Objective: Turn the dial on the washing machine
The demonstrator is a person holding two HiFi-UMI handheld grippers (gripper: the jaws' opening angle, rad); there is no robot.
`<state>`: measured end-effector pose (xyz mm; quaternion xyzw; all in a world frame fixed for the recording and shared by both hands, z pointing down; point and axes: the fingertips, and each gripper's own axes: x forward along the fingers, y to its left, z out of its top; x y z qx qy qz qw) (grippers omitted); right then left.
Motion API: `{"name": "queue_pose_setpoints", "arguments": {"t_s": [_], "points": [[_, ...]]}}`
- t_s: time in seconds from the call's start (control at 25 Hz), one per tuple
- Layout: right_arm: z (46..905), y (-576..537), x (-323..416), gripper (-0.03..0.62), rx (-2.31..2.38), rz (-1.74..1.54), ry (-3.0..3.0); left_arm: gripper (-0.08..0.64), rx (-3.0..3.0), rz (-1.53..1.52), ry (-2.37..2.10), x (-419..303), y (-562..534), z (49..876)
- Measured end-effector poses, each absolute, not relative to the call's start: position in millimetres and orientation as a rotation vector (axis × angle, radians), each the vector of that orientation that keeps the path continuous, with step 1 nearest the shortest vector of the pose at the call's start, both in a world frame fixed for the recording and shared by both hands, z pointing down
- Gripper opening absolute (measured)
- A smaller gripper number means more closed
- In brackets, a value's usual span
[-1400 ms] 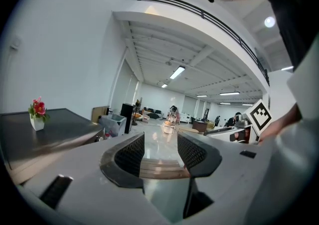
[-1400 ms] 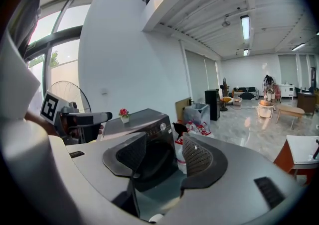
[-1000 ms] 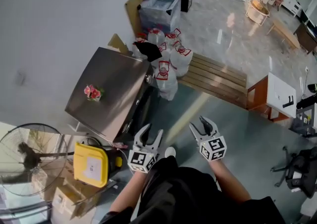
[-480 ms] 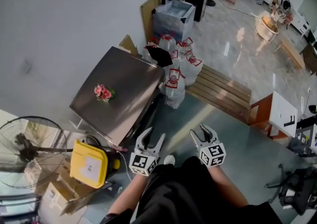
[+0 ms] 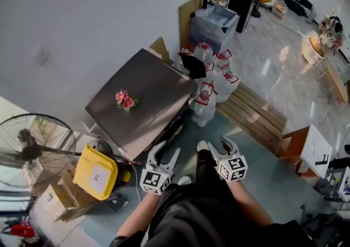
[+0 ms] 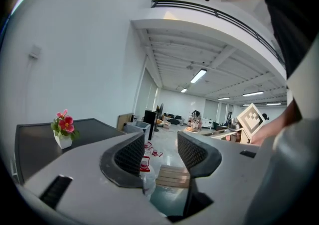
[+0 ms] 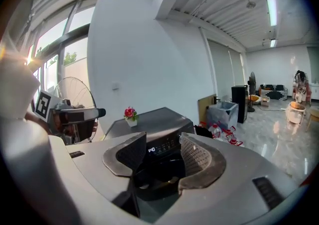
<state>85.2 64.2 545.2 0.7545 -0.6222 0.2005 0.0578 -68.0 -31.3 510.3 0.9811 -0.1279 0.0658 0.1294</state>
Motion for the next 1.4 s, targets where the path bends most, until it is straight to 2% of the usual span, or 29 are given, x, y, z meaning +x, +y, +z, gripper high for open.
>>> {"name": "queue_pose_setpoints", "arguments": {"t_s": [0.36, 0.8, 1.4], "points": [[568, -12, 148, 0.207, 2.045, 0.637, -2.083, 0.184, 2.794, 0.168, -0.661, -18, -77, 517], [598, -72, 191, 0.207, 1.729, 0.679, -2.227, 0.184, 2.670, 0.189, -0.919, 33, -105, 524], [659, -119, 198, 0.207, 1.425, 0.683, -2.309, 0.173, 2.581, 0.202, -1.092, 56, -108, 539]]}}
